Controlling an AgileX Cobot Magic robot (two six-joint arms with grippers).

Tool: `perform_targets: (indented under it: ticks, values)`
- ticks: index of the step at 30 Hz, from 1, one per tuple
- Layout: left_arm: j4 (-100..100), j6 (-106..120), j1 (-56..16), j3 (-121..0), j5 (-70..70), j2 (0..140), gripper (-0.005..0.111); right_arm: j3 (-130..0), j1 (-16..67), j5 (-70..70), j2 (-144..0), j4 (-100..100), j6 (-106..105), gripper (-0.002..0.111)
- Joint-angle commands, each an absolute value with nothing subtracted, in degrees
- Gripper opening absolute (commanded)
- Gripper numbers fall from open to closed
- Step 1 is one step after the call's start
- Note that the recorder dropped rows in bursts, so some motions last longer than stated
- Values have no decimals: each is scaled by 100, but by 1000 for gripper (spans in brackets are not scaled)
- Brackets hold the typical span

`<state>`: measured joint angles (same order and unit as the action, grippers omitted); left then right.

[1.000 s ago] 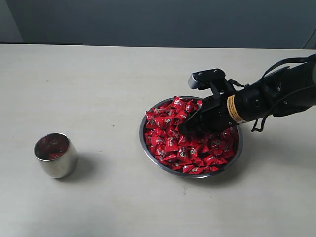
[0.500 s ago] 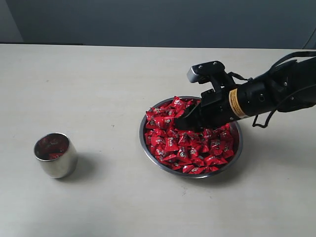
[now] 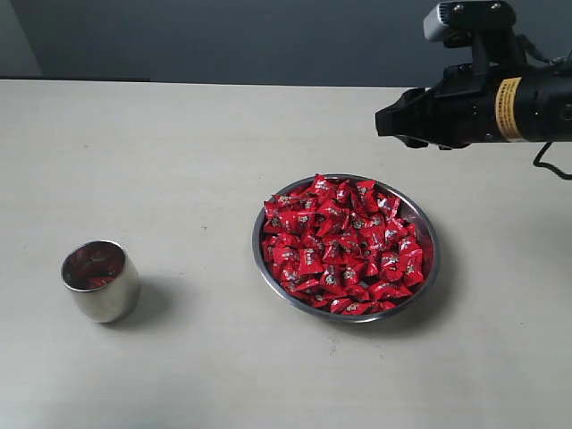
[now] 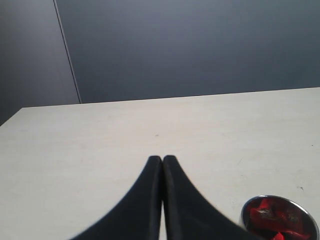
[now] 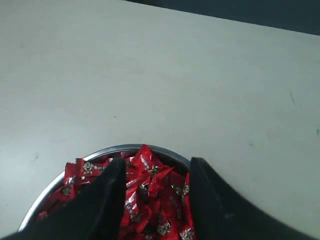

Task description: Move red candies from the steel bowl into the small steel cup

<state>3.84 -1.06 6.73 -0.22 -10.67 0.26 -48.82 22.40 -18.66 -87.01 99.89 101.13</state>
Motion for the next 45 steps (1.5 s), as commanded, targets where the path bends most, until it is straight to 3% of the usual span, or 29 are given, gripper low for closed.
perform_targets:
  ticks: [1, 13, 16, 19, 25, 27, 30, 35, 45]
  values:
    - [390, -113, 677, 0, -1034, 0, 0, -4901, 2171, -1858, -8654, 9995, 10145, 40]
    - [390, -113, 677, 0, -1034, 0, 0, -4890, 2171, -2486, -9294, 9995, 9980, 37]
    - [390, -113, 677, 0, -1034, 0, 0, -4890, 2171, -1298, -9232, 9995, 9955, 35]
    - [390, -113, 677, 0, -1034, 0, 0, -4890, 2171, -766, -8867, 9995, 10003, 1]
    - [390, -113, 677, 0, -1034, 0, 0, -4819, 2171, 567, -7993, 9995, 10150, -1]
    - [390, -113, 677, 0, -1034, 0, 0, -4569, 2171, 1905, -7752, 9629, 9767, -1]
    - [390, -113, 677, 0, -1034, 0, 0, -4437, 2171, 2488, -7660, 8516, 7984, -1]
    - [390, -113, 677, 0, -1034, 0, 0, -4427, 2181, 1102, -7713, 6422, 6365, -1]
    - [390, -113, 677, 0, -1034, 0, 0, -4666, 2181, 1992, -8351, -745, -1065, -1]
